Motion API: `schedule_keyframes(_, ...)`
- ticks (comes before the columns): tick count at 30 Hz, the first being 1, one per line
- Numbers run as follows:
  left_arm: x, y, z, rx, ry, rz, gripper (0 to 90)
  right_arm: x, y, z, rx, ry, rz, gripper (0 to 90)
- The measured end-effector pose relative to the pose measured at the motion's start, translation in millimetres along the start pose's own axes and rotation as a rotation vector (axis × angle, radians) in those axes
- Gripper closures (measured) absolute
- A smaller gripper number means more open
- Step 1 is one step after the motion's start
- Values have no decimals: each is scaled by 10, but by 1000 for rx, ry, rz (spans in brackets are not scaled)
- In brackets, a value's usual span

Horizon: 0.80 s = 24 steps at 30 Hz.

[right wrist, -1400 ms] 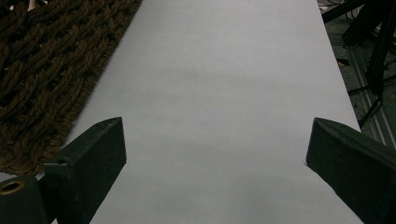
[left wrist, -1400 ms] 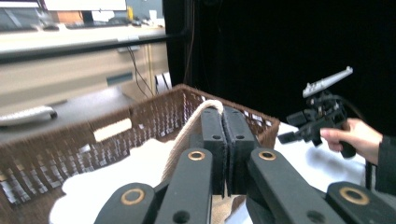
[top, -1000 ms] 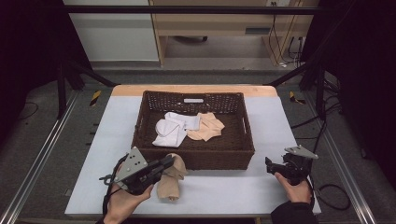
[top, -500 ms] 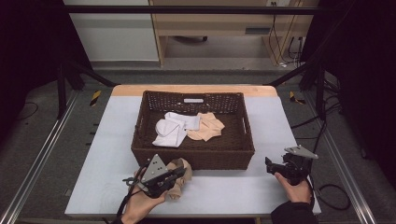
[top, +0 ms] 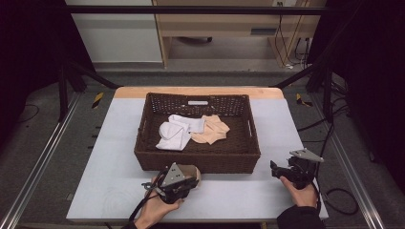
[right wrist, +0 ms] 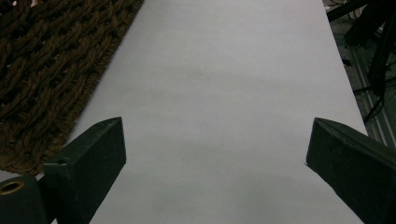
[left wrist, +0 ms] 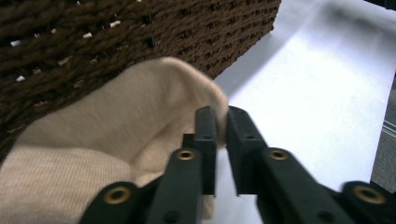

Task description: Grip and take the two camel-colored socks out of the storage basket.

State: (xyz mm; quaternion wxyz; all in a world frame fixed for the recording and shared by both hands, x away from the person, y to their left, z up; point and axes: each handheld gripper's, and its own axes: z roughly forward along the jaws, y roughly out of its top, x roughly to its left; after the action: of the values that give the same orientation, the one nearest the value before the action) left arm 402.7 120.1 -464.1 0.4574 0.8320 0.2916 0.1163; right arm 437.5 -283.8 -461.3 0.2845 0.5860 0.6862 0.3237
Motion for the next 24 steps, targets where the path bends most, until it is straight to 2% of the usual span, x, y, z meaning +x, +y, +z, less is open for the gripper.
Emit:
schedule_keyframes(4, 36, 11, -70, -30, 0, -6, 659, -7, 0, -1, -7, -2, -4, 51)
schedule_keyframes(8, 76, 18, -156, -58, 12, -15, 571, -16, 1, -6, -8, -5, -2, 50)
schedule_keyframes(15, 249, -65, -467, -113, 104, -55, 476, -25, 0, -14, -11, -9, 5, 50)
schedule_keyframes(16, 249, -65, -467, -113, 104, -55, 462, -25, 0, -14, -11, -9, 5, 50)
schedule_keyframes(17, 293, -111, -540, -117, 130, -65, 449, -26, -1, -26, -17, -10, 12, 48)
schedule_keyframes(21, 383, -254, -668, -108, 166, -87, 433, -33, -7, -24, -18, -13, 14, 47)
schedule_keyframes(24, 498, -379, -765, -101, 211, -114, 429, -28, -4, -21, -15, -11, 11, 47)
